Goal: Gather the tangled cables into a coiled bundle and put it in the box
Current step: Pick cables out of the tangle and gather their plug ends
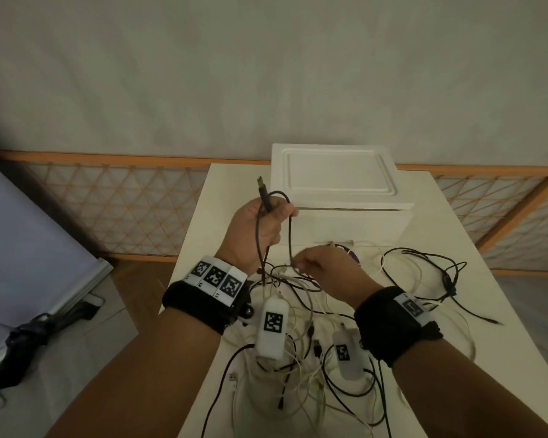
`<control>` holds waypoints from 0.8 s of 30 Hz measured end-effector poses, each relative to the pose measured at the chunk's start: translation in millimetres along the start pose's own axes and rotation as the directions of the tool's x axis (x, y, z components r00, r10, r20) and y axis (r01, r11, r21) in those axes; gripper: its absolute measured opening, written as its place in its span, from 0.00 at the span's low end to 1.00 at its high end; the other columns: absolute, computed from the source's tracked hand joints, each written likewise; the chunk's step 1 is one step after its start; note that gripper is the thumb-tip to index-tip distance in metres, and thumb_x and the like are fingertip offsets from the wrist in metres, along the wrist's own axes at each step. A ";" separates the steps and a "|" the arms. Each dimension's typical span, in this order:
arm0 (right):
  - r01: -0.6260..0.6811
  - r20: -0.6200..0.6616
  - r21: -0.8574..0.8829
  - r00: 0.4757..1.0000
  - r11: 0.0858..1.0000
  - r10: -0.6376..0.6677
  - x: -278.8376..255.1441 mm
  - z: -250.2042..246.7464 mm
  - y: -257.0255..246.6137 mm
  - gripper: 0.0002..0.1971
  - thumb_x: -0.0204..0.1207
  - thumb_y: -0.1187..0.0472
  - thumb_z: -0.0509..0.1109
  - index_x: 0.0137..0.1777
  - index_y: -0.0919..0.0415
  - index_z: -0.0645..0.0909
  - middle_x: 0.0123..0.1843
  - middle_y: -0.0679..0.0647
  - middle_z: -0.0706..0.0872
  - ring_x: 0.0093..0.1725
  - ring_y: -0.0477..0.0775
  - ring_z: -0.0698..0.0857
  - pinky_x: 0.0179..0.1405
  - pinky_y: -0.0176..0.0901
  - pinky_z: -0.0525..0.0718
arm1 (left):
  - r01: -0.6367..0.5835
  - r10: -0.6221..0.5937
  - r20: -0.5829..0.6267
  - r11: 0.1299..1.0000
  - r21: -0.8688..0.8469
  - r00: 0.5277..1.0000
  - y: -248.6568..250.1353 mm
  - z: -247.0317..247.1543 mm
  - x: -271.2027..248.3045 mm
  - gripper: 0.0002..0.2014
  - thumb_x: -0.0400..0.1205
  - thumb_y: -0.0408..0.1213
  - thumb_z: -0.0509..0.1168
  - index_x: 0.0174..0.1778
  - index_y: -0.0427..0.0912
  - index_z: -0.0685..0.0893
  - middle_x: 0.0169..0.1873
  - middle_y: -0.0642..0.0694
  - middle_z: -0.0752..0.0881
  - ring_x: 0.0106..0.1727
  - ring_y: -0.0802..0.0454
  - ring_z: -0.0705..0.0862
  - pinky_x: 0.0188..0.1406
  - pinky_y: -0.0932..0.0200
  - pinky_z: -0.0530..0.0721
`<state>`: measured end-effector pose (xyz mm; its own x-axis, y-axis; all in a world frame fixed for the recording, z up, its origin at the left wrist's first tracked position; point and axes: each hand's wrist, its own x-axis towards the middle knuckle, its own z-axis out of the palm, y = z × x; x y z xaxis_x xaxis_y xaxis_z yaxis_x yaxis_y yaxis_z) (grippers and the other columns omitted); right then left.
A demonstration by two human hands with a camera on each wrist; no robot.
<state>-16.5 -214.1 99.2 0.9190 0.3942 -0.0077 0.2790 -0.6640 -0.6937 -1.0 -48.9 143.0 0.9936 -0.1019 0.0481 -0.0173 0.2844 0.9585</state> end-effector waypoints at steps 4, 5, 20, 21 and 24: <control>0.005 -0.108 0.191 0.994 0.982 0.016 7.1 -14.5 -10.9 0.08 0.78 0.57 0.70 0.54 0.48 0.76 0.46 0.42 0.84 0.41 0.46 0.85 0.40 0.30 0.80 | 0.004 -0.006 -0.033 0.998 -0.063 0.999 -10.8 -2.0 -2.3 0.08 0.76 0.37 0.69 0.32 0.50 0.87 0.37 0.41 0.82 0.17 0.60 0.63 0.17 0.65 0.60; 0.011 -0.078 0.187 0.997 0.982 0.004 8.0 -17.4 -13.9 0.13 0.77 0.55 0.72 0.58 0.46 0.74 0.48 0.40 0.82 0.42 0.45 0.85 0.40 0.27 0.78 | 0.009 -0.012 -0.034 0.997 -0.083 0.999 -14.0 -1.5 -2.9 0.08 0.75 0.37 0.68 0.31 0.51 0.87 0.36 0.41 0.83 0.17 0.60 0.63 0.17 0.66 0.61; -0.197 -0.133 -0.059 0.973 0.979 0.188 -2.4 -17.6 10.3 0.07 0.82 0.58 0.61 0.49 0.58 0.80 0.42 0.52 0.87 0.42 0.51 0.86 0.42 0.43 0.83 | 0.214 -0.207 -0.066 0.970 0.115 0.976 -28.9 -18.3 -10.0 0.11 0.84 0.30 0.59 0.49 0.40 0.87 0.38 0.46 0.87 0.26 0.57 0.68 0.28 0.64 0.66; -0.311 -0.176 -0.214 0.945 0.926 0.277 -6.6 -23.9 23.8 0.07 0.82 0.58 0.59 0.51 0.56 0.79 0.44 0.53 0.87 0.46 0.55 0.86 0.45 0.48 0.84 | 0.248 -0.244 -0.097 0.968 0.030 0.965 -29.0 -25.4 -9.3 0.13 0.85 0.28 0.56 0.50 0.38 0.86 0.40 0.44 0.86 0.27 0.57 0.70 0.29 0.63 0.68; -0.584 -0.327 -0.469 0.812 0.663 0.484 -26.1 -44.5 45.2 0.16 0.78 0.64 0.57 0.64 0.56 0.74 0.56 0.57 0.83 0.56 0.63 0.83 0.54 0.54 0.81 | 0.237 -0.246 -0.140 0.968 -0.079 0.959 -30.6 -39.0 -12.3 0.13 0.87 0.27 0.53 0.50 0.35 0.85 0.39 0.43 0.86 0.31 0.56 0.77 0.36 0.62 0.79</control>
<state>-15.4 -282.7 100.1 0.9720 -0.2091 -0.1070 -0.2212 -0.9681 -0.1174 -8.4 -19.2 102.1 0.9727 -0.0341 -0.2295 0.2278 0.3266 0.9173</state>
